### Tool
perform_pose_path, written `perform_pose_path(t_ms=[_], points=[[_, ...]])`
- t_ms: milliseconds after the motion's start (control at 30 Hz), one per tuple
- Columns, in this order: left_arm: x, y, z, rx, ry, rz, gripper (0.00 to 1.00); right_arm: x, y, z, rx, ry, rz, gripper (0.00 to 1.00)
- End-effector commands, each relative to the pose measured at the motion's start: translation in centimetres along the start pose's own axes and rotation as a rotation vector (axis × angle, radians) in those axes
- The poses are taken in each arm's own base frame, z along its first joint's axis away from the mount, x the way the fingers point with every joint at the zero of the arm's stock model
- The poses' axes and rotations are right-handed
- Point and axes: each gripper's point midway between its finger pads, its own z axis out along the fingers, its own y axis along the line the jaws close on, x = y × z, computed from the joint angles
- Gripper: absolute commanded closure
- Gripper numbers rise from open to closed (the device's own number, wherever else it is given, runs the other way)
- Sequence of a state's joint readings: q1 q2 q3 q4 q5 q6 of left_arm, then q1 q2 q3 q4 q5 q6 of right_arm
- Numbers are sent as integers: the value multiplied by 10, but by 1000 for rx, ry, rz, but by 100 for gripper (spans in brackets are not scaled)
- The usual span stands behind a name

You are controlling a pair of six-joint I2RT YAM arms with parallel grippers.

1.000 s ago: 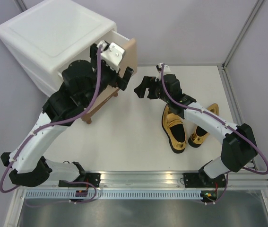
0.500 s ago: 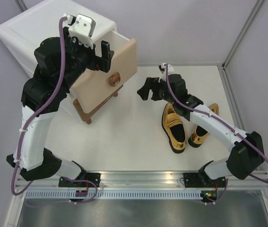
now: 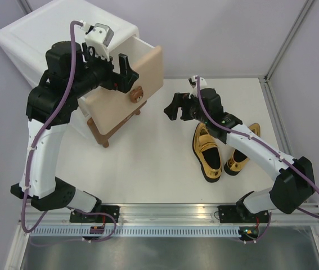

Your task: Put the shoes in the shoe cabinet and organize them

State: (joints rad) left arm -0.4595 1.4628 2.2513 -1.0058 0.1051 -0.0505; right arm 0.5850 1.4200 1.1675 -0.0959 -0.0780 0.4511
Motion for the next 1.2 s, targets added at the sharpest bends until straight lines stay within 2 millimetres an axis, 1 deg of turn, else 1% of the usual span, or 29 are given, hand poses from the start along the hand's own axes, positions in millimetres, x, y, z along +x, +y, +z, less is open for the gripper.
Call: perform_pose_path(t_ms=[0, 67, 167, 267, 300, 433, 533, 667, 733, 800, 867, 933, 1000, 1067, 1167], points=[[7, -19, 2, 100, 38, -70, 2, -18, 7, -10, -20, -45, -13, 5], [9, -23, 2, 122, 46, -78, 4, -17, 6, -11, -16, -45, -14, 5], [9, -35, 1, 187, 54, -105, 6, -14, 1, -11, -5, -41, -13, 5], [8, -51, -1, 274, 63, -134, 7, -15, 1, -13, -1, -46, -17, 5], [8, -61, -5, 330, 69, -143, 7, -15, -1, -14, 4, -48, -19, 5], [7, -79, -8, 438, 84, -171, 7, -12, -7, -16, 22, -42, -23, 5], [2, -87, -11, 491, 74, -188, 6, -10, -14, -19, 48, -43, -27, 5], [-10, -98, -15, 552, 44, -225, 6, -10, -25, -26, 88, -58, -35, 5], [-15, -105, -16, 603, 39, -239, 6, -7, -28, -29, 95, -49, -43, 4], [-16, -112, -18, 649, 51, -264, 6, -8, -37, -33, 133, -60, -45, 4], [-16, -115, -18, 666, 53, -270, 6, -7, -45, -37, 170, -67, -45, 4], [-12, -117, -17, 681, 68, -272, 6, -5, -52, -41, 199, -67, -45, 5], [-7, -120, -16, 702, 85, -275, 5, -8, -59, -47, 241, -88, -40, 4], [-5, -127, -16, 725, 96, -275, 5, -12, -66, -53, 281, -110, -40, 4], [-1, -140, -17, 769, 115, -273, 5, -13, -74, -61, 322, -116, -48, 4]])
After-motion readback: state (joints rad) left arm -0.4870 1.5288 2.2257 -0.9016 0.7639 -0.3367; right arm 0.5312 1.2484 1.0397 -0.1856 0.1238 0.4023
